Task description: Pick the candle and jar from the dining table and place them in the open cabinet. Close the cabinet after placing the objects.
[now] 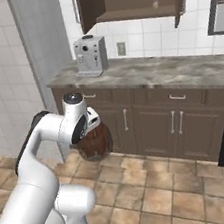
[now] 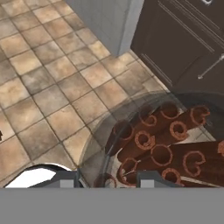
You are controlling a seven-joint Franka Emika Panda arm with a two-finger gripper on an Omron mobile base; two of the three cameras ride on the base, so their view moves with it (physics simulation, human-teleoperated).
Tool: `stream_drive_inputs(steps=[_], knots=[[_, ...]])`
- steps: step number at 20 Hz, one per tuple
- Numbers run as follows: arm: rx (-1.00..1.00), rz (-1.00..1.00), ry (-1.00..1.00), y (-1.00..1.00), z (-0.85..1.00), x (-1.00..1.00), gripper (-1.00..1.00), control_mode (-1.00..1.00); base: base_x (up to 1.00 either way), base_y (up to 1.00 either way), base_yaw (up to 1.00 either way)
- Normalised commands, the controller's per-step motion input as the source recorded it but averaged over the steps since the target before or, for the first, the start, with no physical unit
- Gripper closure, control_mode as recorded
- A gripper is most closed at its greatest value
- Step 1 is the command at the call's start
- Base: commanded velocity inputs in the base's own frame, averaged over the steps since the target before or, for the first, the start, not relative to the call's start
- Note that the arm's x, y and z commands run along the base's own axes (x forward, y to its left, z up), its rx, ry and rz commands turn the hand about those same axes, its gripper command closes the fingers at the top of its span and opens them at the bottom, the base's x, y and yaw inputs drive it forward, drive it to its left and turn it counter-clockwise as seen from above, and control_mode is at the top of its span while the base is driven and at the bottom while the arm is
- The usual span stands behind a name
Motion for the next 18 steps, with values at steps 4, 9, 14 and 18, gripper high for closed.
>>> stream_drive_inputs(steps=[4, 9, 14, 18], knots=[[0.00, 0.00, 0.00, 0.00, 0.00, 0.00, 1.00, 1.00, 0.92, 0.00, -0.15], [0.00, 0.00, 0.00, 0.00, 0.00, 0.00, 1.00, 1.00, 0.86, 0.00, -0.16], [0.00, 0.00, 0.00, 0.00, 0.00, 0.00, 1.00, 1.00, 0.77, 0.00, -0.14], [0.00, 0.00, 0.00, 0.00, 0.00, 0.00, 1.00, 1.00, 0.77, 0.00, -0.13]])
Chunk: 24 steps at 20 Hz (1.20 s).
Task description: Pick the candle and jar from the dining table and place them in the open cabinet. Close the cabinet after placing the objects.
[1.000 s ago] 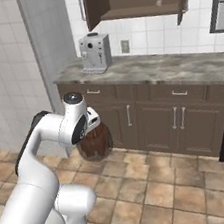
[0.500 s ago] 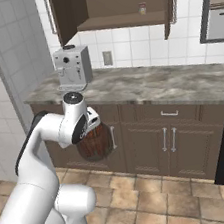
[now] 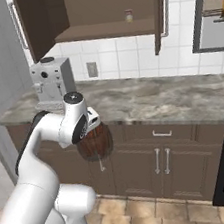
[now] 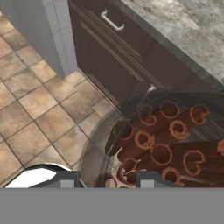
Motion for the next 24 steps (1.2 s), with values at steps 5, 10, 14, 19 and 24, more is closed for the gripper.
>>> stream_drive_inputs(steps=[5, 10, 14, 19, 24], knots=[[0.00, 0.00, 0.00, 0.00, 0.00, 0.00, 1.00, 1.00, 0.69, 0.00, -0.11], [0.00, 0.00, 0.00, 0.00, 0.00, 0.00, 1.00, 1.00, 0.64, 0.02, -0.08], [0.00, 0.00, 0.00, 0.00, 0.00, 0.00, 1.00, 1.00, 0.55, 0.05, -0.06], [0.00, 0.00, 0.00, 0.00, 0.00, 0.00, 1.00, 1.00, 0.46, 0.10, -0.05], [0.00, 0.00, 0.00, 0.00, 0.00, 0.00, 1.00, 1.00, 0.40, 0.12, -0.04]])
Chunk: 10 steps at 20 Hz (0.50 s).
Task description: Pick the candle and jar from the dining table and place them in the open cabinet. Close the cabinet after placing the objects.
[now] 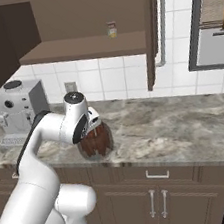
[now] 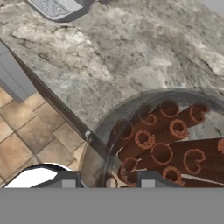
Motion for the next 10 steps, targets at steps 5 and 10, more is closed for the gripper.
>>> stream_drive_inputs(steps=[5, 10], knots=[[0.00, 0.00, 0.00, 0.00, 0.00, 0.00, 1.00, 1.00, 0.39, 0.11, -0.04], [0.00, 0.00, 0.00, 0.00, 0.00, 0.00, 1.00, 1.00, 0.29, 0.12, -0.03]])
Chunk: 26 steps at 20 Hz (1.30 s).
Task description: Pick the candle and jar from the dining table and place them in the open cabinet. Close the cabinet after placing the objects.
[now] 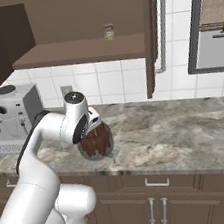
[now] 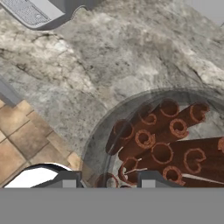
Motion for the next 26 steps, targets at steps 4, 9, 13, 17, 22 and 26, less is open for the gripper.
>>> stream_drive_inputs(steps=[4, 9, 13, 17, 22, 26], knots=[[0.00, 0.00, 0.00, 0.00, 0.00, 0.00, 1.00, 1.00, 0.20, 0.09, 0.00], [0.00, 0.00, 0.00, 0.00, 0.00, 0.00, 1.00, 1.00, 0.13, 0.12, 0.00], [0.00, 0.00, 0.00, 0.03, 0.00, 0.00, 1.00, -1.00, 0.03, 0.08, 0.00], [0.00, 0.00, -0.01, 0.11, 0.17, -0.02, 1.00, -1.00, 0.00, 0.00, 0.00], [0.00, 0.00, -0.03, 0.09, 0.48, -0.01, 1.00, -1.00, 0.00, 0.00, 0.00], [-0.02, 0.00, -0.03, 0.08, 0.59, 0.00, 1.00, -1.00, 0.00, 0.00, 0.00]])
